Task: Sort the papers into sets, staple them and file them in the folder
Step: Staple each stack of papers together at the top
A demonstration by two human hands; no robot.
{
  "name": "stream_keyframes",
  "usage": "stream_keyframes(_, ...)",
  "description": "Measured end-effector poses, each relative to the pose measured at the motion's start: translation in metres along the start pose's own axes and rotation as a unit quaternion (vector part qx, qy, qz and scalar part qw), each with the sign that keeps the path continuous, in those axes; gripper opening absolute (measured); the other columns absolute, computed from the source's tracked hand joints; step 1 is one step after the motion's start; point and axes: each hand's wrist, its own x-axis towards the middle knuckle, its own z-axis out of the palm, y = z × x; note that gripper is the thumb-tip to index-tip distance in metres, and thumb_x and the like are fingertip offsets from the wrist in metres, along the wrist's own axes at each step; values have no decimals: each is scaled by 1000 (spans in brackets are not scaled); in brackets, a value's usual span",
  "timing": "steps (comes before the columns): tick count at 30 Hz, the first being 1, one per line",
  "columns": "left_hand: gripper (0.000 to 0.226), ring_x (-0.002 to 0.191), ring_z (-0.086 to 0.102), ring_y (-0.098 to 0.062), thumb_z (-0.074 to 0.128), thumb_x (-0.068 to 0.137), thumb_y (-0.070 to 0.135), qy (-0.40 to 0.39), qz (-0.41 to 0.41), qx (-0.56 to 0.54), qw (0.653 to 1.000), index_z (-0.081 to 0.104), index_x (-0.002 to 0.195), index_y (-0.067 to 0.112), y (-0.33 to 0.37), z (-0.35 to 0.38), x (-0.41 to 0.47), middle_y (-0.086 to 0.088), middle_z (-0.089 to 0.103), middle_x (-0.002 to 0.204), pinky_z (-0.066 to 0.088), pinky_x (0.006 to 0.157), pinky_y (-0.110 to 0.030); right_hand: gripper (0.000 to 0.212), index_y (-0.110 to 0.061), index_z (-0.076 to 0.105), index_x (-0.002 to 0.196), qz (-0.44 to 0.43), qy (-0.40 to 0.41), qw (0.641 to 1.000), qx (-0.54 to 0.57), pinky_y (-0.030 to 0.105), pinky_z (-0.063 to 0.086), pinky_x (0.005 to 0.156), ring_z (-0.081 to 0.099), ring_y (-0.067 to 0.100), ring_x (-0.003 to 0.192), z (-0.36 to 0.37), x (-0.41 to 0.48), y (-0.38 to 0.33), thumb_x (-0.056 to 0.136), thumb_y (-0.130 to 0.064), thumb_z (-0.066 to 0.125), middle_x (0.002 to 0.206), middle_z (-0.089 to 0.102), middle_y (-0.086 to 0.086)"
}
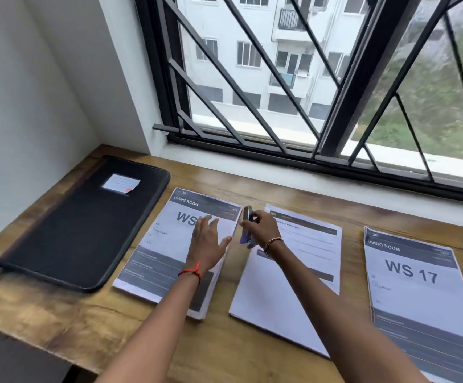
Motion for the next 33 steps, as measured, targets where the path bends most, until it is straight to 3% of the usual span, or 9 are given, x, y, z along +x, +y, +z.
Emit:
stream_keyframes(4,58,140,15,-26,53,93,34,1,4,-11,1000,34,139,4,-19,-14,11,-13,28,148,16,114,-33,11,-3,57,83,9,12,1000,19,41,54,44,59,32,63,20,1,-11,78,-8,66,78,56,13)
stream_keyframes(7,56,139,18,-26,53,93,32,-8,27,-11,1000,36,138,3,-39,-23,23,-14,30,146,20,113,-33,9,-6,58,80,5,47,999,9,45,56,50,62,32,64,40,8,-18,77,-10,66,77,58,13)
stream_keyframes(11,52,138,18,-26,54,93,30,-24,53,-21,998,38,135,5,-73,-36,42,-14,30,145,22,112,-33,7,-4,59,82,24,92,994,56,31,52,37,56,21,50,69,13,-31,79,-6,64,72,56,10)
stream_keyframes(14,49,137,18,-28,52,94,27,-34,50,-32,998,37,136,5,-92,-45,55,-16,27,146,19,110,-32,8,-7,59,73,16,131,990,55,21,48,46,49,15,53,88,21,-36,77,-7,66,66,54,9)
stream_keyframes(16,47,134,22,-29,51,94,25,-34,38,-39,998,39,134,4,-103,-49,62,-15,29,144,21,108,-31,13,-9,59,66,24,145,986,83,33,51,54,49,20,54,101,25,-38,76,-8,67,63,54,10)
stream_keyframes(19,41,131,25,-29,49,94,18,-35,27,-54,998,41,133,6,-117,-53,69,-14,31,141,26,103,-32,16,-6,56,66,33,153,980,120,29,48,43,50,22,48,117,28,-41,78,-4,65,60,52,12)
stream_keyframes(23,42,127,29,-31,48,93,8,-38,8,-58,998,40,134,3,-132,-53,80,-16,36,138,30,100,-34,20,-6,53,64,43,151,972,172,19,44,32,45,3,32,134,33,-48,81,3,61,57,45,7)
stream_keyframes(29,38,118,39,-32,56,90,11,-25,-39,-76,996,46,124,0,-138,-55,100,-19,49,123,31,97,-33,18,-6,57,65,36,155,968,195,13,34,44,40,-1,41,155,58,-55,80,2,60,56,47,1)
stream_keyframes(33,30,111,47,-34,58,89,12,-25,-62,-104,992,51,115,-2,-136,-55,113,-20,53,117,41,89,-39,9,8,63,81,53,127,967,213,28,40,59,44,17,59,168,73,-55,81,-1,61,60,50,4)
